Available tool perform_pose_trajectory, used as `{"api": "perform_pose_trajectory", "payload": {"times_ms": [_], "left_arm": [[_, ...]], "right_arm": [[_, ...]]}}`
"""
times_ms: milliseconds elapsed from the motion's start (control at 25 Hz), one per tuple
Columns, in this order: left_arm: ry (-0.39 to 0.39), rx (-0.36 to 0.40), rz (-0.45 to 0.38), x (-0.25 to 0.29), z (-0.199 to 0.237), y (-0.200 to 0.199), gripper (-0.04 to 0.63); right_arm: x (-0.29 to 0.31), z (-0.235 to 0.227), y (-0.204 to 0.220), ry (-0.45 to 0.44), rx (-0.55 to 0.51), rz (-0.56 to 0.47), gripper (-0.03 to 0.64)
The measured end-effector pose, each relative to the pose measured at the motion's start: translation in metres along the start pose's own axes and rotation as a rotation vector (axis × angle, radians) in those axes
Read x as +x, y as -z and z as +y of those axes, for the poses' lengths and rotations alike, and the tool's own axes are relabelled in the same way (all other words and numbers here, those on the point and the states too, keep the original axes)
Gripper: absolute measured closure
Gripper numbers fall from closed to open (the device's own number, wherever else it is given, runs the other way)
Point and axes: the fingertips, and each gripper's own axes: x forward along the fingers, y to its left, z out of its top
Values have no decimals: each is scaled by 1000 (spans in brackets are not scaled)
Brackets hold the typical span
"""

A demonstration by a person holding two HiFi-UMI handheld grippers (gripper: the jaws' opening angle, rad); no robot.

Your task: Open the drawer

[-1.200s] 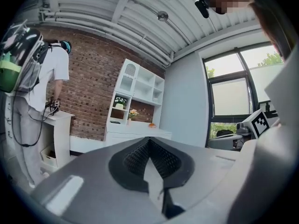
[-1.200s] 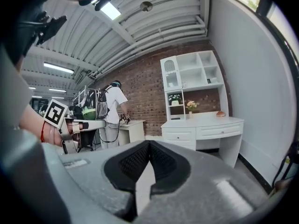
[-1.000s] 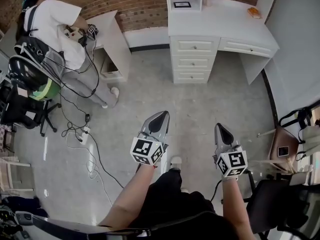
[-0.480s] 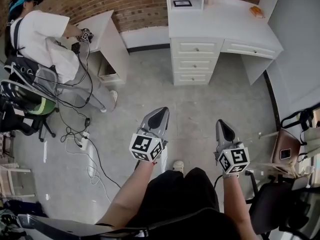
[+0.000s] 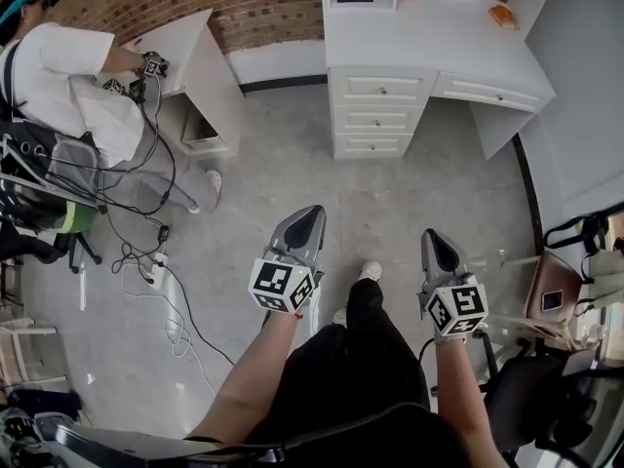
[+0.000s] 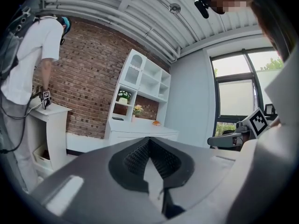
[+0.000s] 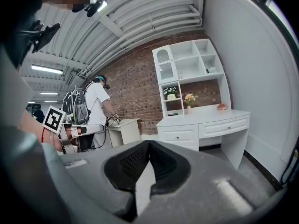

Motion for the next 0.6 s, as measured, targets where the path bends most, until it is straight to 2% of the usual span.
{"api": "perform_pose_trajectory", "payload": {"times_ms": [240, 600], "left_arm": [[-41, -5, -11, 32, 30, -10, 592], [-54, -14, -15, 101, 55, -20, 592]], "right_arm": [[47, -10, -15, -39, -10, -1, 615], [116, -44, -33, -81, -21, 22, 615]]}}
